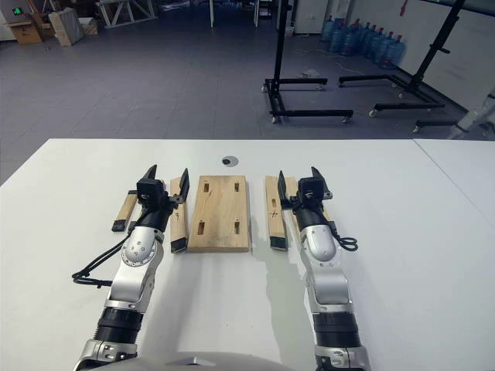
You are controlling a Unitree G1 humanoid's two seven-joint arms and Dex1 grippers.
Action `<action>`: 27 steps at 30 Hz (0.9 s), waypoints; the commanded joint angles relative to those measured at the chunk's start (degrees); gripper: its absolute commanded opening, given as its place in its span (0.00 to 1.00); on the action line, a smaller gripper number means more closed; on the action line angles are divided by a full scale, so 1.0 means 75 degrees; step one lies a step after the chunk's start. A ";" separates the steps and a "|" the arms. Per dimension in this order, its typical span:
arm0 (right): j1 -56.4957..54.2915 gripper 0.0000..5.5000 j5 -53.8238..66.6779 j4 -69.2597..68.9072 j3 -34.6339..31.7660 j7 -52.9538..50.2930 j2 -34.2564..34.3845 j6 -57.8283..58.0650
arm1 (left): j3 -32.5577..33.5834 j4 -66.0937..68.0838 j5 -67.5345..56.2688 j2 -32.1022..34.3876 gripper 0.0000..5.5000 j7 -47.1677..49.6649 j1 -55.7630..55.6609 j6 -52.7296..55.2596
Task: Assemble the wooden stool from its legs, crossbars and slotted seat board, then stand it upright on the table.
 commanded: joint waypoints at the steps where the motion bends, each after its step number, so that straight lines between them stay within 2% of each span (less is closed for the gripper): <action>1: -0.0218 0.72 -0.0054 0.0142 -0.0051 -0.0055 -0.0035 -0.0088 | 0.0008 0.0128 -0.0014 -0.0027 0.72 -0.0011 -0.0138 0.0070; 27: -0.0254 0.72 0.0008 0.0253 -0.0045 -0.0051 0.0041 -0.0211 | 0.0208 0.0318 -0.0207 -0.0060 0.72 -0.0003 -0.0262 0.0138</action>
